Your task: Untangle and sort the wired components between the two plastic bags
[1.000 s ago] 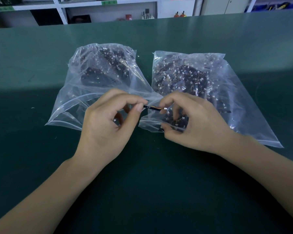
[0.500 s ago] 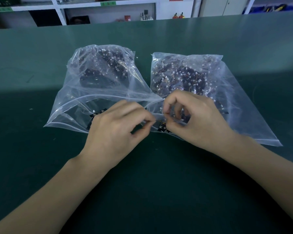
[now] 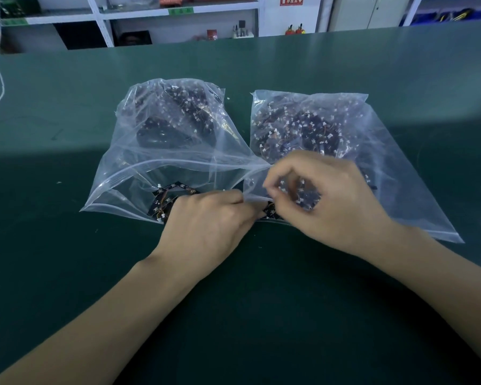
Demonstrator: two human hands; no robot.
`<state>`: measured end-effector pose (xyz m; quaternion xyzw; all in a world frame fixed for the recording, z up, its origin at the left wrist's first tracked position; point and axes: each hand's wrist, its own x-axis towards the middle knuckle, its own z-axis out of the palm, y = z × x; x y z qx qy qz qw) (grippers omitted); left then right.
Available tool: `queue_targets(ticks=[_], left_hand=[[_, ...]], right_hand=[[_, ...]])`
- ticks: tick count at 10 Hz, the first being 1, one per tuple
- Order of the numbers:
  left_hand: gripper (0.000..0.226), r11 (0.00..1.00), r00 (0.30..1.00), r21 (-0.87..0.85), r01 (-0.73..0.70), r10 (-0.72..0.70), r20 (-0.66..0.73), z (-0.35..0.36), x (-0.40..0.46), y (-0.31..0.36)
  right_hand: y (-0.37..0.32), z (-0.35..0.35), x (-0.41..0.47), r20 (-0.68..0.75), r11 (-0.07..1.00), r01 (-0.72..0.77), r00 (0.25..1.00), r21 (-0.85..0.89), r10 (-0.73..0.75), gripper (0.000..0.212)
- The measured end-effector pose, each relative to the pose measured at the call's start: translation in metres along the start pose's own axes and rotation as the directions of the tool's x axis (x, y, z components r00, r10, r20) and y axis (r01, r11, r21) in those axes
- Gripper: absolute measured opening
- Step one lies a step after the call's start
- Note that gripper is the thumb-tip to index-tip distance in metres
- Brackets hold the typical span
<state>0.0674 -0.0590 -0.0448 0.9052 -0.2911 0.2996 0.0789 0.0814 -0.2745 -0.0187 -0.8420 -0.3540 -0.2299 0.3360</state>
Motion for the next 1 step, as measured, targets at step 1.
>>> queue_targets(ticks=[1], left_hand=[[0.014, 0.986, 0.993, -0.168, -0.011, -0.008, -0.116, -0.0053, 0.0009, 0.0053]], right_hand=[[-0.0084, -0.0198, 0.0090, -0.274, 0.982, -0.007, 0.960, 0.190, 0.060, 0.018]])
